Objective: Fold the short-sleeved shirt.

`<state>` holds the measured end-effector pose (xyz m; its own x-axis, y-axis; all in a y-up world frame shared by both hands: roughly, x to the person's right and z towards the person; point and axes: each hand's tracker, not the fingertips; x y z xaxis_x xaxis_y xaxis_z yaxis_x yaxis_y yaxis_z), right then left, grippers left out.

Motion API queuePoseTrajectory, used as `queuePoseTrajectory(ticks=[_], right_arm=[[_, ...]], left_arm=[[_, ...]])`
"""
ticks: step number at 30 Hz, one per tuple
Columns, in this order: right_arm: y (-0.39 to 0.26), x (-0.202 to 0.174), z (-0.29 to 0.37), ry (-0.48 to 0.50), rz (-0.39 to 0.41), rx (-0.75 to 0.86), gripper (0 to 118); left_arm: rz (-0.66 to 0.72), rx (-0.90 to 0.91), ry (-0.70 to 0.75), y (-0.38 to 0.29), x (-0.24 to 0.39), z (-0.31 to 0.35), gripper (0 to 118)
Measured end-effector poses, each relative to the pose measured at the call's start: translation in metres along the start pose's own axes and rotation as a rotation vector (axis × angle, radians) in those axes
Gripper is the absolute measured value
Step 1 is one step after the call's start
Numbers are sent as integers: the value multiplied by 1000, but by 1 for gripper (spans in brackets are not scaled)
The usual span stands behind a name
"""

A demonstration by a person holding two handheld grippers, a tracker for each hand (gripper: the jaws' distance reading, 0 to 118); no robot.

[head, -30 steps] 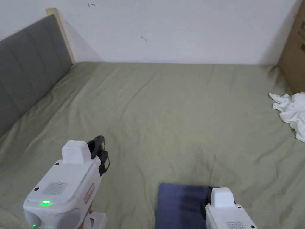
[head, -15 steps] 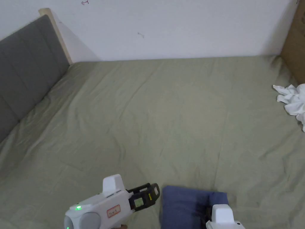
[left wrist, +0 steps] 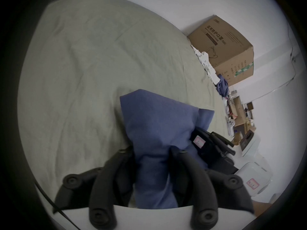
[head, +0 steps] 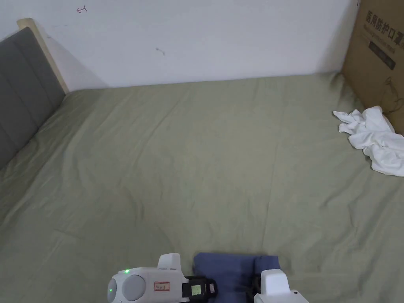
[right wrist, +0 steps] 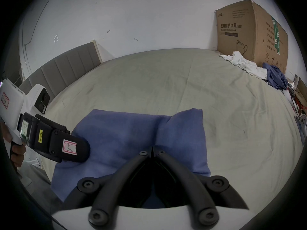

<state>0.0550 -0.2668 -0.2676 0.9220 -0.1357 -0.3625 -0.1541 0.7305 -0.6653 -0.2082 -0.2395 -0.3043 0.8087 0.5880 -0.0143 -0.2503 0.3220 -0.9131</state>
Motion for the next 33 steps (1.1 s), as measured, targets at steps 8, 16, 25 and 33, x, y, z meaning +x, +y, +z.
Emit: queuePoseTrajectory(ticks=[8,16,25,33], right_arm=[[24,2,13,2,33,6,0],[92,12,53,-10,105,210,0],[158,-15,62,-32,243,381,0],[189,-59,43,18,255,426,0]], left_arm=[[-60,16,49,1,24,13,18],[-175,70,113,37,12,71,17],[-129,144,406,96,-113,189,17],[-27,157,590,136,-234,278,17]])
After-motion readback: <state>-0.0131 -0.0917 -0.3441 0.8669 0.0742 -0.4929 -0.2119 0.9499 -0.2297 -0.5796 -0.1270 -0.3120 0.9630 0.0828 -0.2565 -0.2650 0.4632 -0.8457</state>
